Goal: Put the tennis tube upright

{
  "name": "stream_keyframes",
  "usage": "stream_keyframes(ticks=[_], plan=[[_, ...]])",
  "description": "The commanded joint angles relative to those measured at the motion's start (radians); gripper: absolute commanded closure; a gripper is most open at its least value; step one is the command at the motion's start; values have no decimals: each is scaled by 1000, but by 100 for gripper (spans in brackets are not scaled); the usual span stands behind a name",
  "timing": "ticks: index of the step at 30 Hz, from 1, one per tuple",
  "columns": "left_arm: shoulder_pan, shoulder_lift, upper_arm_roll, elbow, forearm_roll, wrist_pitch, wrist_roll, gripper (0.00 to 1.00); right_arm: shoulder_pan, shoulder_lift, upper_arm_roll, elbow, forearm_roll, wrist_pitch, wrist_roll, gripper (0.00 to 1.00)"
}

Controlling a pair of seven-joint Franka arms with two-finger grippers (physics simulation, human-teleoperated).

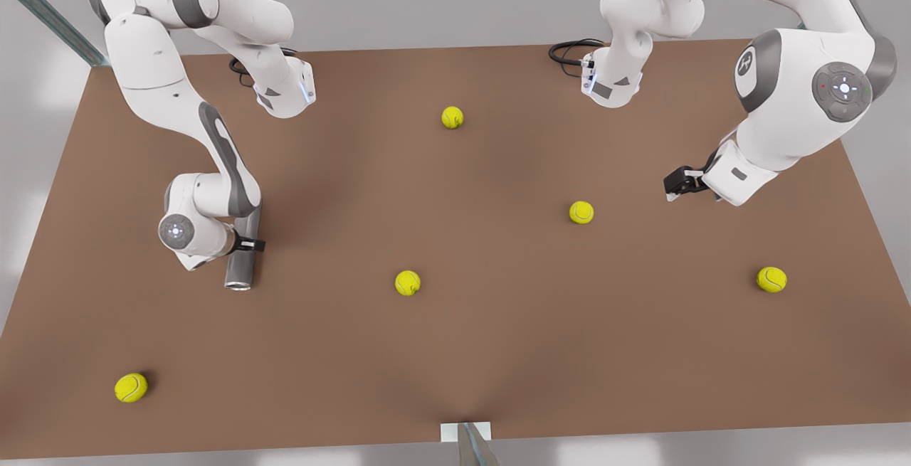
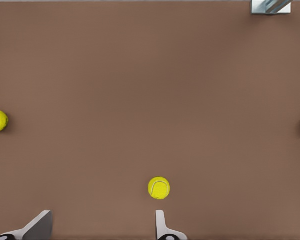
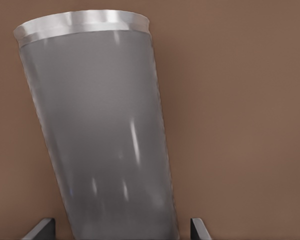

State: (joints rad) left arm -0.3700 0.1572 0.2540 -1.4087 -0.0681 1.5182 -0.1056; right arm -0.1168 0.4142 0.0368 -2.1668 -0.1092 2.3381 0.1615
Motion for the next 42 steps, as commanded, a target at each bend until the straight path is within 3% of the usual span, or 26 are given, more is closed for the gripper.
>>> stream_keyframes(ticks=[1, 7, 8, 9, 10, 12, 17, 19, 22, 28, 32, 35, 42], plan=[[0, -1, 1, 0, 1, -1, -8, 0, 0, 2, 0, -8, 2, -2, -33, 0], [0, 4, 1, 0, 1, -1, -9, 0, -3, 9, 0, -11, 2, -2, -40, 0], [0, 4, 1, 0, 1, -3, -9, 0, -8, 9, 0, -10, 2, -2, -40, 7], [0, 4, 1, 0, 1, -3, -9, 0, -8, 9, 0, -8, 2, -2, -40, 23], [-1, 4, 1, 0, 1, -3, -9, 0, -9, 9, 0, -8, 2, -3, -40, 31], [-1, 4, 1, 0, 1, -3, -9, 0, -12, 9, 0, -5, 2, -3, -53, 34], [0, 4, 1, 0, 1, -3, -9, 0, -1, 5, 0, 59, 6, -94, -53, 34], [0, 4, 1, 0, 1, -3, -9, 0, 35, 0, 3, 191, 13, -232, -66, 33], [0, 2, 1, -15, 1, 2, -9, 0, 255, 8, 15, 410, 14, -330, -227, 34], [8, 4, 1, -15, 1, 5, -8, 0, 735, 239, 32, 766, 19, -316, -485, 34], [8, 4, 1, -15, 1, 7, -6, 0, 919, 253, 32, 792, 16, -299, -543, 34], [8, 4, 1, -15, 1, 10, -6, 0, 901, 290, 28, 783, 13, -198, -770, 34], [8, 7, 1, -15, 1, 11, -6, 0, 884, 387, 26, 782, 65, -118, -760, 30]])
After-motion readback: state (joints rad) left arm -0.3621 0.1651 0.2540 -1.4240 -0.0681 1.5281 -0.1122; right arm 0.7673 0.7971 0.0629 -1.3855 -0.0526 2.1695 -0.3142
